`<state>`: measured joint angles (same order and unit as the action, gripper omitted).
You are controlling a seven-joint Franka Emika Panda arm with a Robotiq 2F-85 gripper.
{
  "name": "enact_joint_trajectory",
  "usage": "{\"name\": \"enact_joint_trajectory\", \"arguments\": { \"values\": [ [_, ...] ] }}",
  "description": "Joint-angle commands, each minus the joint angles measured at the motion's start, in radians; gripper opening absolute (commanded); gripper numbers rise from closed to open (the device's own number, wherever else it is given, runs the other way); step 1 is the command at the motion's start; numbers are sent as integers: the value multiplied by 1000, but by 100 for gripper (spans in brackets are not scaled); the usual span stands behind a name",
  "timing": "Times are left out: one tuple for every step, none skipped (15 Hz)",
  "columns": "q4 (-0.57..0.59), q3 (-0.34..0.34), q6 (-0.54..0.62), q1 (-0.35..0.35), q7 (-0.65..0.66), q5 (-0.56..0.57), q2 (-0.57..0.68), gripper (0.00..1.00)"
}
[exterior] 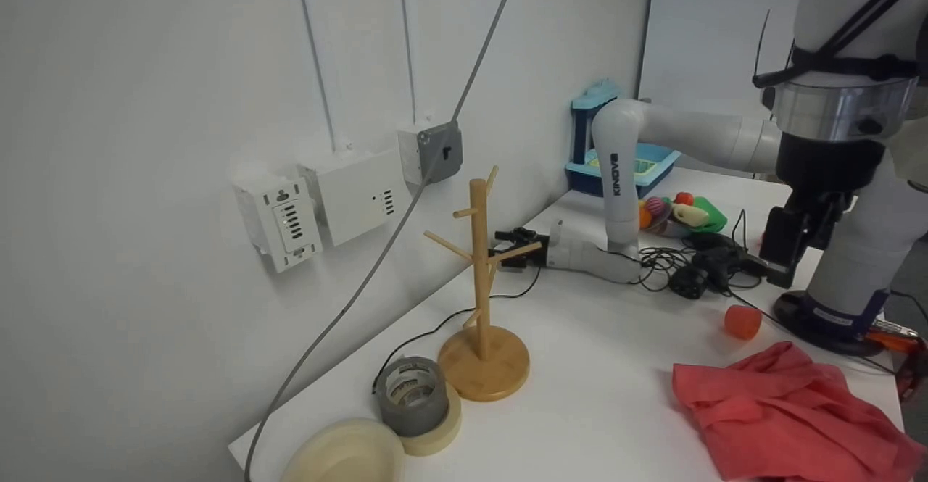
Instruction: Unfold the shirt
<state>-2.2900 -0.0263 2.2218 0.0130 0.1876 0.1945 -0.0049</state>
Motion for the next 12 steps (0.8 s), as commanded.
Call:
{"name": "enact_joint_trajectory", "arguments": {
  "values": [
    [-46,-13,19,16,-38,1,35,100],
    [-61,-17,24,18,-52,-3,47,100],
    [-79,-21,35,20,-67,-9,60,100],
    [-93,-25,44,22,-84,-16,75,100],
    [-104,-27,50,26,-105,-29,90,100],
    [-114,-30,67,30,-126,-41,112,100],
    [-120,-33,81,35,-146,-51,133,100],
    [-122,-34,108,41,-165,-65,162,100],
    [-121,-35,135,46,-185,-79,188,100],
    [-116,-35,161,53,-207,-94,216,100],
    [-106,-33,179,60,-229,-114,243,100],
    [-99,-30,194,67,-248,-136,267,100]
  ]
}}
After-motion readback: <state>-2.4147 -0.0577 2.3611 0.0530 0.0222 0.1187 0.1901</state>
